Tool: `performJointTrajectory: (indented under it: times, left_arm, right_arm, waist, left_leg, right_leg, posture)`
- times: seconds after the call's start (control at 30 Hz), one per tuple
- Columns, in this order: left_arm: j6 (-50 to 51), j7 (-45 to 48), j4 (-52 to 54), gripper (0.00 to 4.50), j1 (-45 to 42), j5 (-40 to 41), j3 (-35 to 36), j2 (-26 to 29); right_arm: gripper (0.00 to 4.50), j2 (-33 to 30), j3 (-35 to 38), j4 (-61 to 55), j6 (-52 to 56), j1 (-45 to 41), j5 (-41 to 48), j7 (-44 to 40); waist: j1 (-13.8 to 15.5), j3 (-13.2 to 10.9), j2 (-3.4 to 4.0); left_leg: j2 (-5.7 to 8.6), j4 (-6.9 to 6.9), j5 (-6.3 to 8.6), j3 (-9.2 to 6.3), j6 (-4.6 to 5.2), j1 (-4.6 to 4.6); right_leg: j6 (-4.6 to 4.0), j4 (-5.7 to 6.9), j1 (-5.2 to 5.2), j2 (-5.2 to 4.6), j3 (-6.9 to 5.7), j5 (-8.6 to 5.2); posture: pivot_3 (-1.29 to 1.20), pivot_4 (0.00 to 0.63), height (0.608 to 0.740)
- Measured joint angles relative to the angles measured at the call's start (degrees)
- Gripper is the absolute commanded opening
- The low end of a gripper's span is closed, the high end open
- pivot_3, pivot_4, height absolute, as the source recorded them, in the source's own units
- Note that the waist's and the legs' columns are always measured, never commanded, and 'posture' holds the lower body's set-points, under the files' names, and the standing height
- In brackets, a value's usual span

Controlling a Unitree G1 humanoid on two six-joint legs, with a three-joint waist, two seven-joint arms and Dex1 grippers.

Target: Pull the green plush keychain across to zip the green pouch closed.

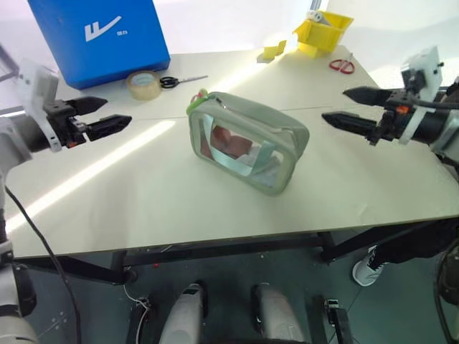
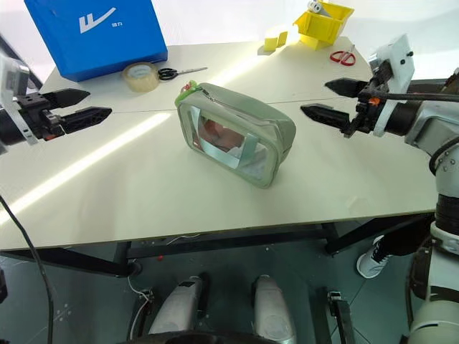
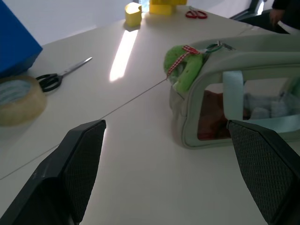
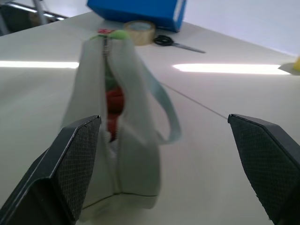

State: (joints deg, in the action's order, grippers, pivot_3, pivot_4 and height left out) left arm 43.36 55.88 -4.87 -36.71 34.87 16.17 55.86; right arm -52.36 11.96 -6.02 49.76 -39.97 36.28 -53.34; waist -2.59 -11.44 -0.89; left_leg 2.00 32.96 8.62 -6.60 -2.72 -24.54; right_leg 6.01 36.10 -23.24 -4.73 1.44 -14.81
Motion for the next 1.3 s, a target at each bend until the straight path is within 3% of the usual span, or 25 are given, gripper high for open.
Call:
performJointTrajectory:
  times: [0.43, 0.57, 0.77, 1.03, 1.13, 1.3]
  left_arm:
    - [-0.9, 0.3, -0.8, 4.41, 0.0, -1.1, -0.8, 0.2]
    - [0.5, 1.1, 4.9, 4.41, -0.1, 1.0, -1.3, -0.3]
    - [4.3, 3.0, 15.0, 4.41, -2.4, 5.8, -5.5, -1.3]
    - [5.9, 2.0, 19.1, 4.41, -4.4, 7.9, -6.1, -1.5]
    - [6.2, 0.9, 19.7, 4.5, -3.2, 8.1, -5.7, -1.3]
    - [6.8, -0.1, 19.6, 4.5, -1.0, 8.4, -3.3, 0.7]
  right_arm:
    - [4.5, 1.9, -1.2, -1.8, 1.2, 1.3, 0.6, 2.9]
    - [4.5, 3.2, -3.3, -4.1, 2.4, -2.5, 1.9, 2.5]
    - [4.5, 6.2, -11.6, -9.2, 4.7, -7.3, 2.4, 2.3]
    - [4.5, 6.5, -25.4, -5.1, -4.0, -7.4, -12.8, 3.3]
    - [3.27, 7.5, -26.9, -2.7, -8.1, -7.4, -17.0, 3.5]
    - [0.71, 11.7, -27.3, 1.2, -14.6, -9.7, -20.2, 2.4]
  waist:
    - [0.4, 0.0, 0.01]
    - [0.1, 0.0, 0.01]
    - [0.2, 0.0, 0.0]
    - [0.1, 0.0, 0.0]
    - [0.1, 0.0, 0.0]
    - [-0.3, 0.0, -0.01]
  left_leg:
    - [0.05, 0.13, -0.04, -0.01, -0.01, -0.82]
    - [0.03, 0.14, -0.04, 0.0, -0.02, -0.83]
    - [0.03, 0.19, -0.04, -0.02, -0.01, -0.84]
    - [0.04, 0.31, -0.07, 0.0, -0.03, -0.8]
    - [0.03, 0.31, -0.08, -0.01, -0.04, -0.8]
    - [0.02, 0.33, -0.13, -0.01, -0.13, -0.79]
  right_leg:
    - [0.15, 0.08, -0.78, -0.05, 0.0, 0.12]
    - [0.16, 0.11, -0.81, -0.01, 0.01, 0.13]
    - [0.16, 0.14, -0.81, 0.04, 0.0, 0.13]
    - [0.16, 0.29, -0.79, 0.05, 0.01, 0.14]
    - [0.19, 0.32, -0.8, 0.07, 0.01, 0.16]
    - [0.21, 0.51, -0.88, 0.1, 0.02, 0.17]
  posture:
    - [0.0, 0.15, 0.74]
    - [0.0, 0.15, 0.74]
    - [0.0, 0.15, 0.74]
    - [0.0, 0.15, 0.74]
    - [0.0, 0.15, 0.74]
    - [0.0, 0.15, 0.74]
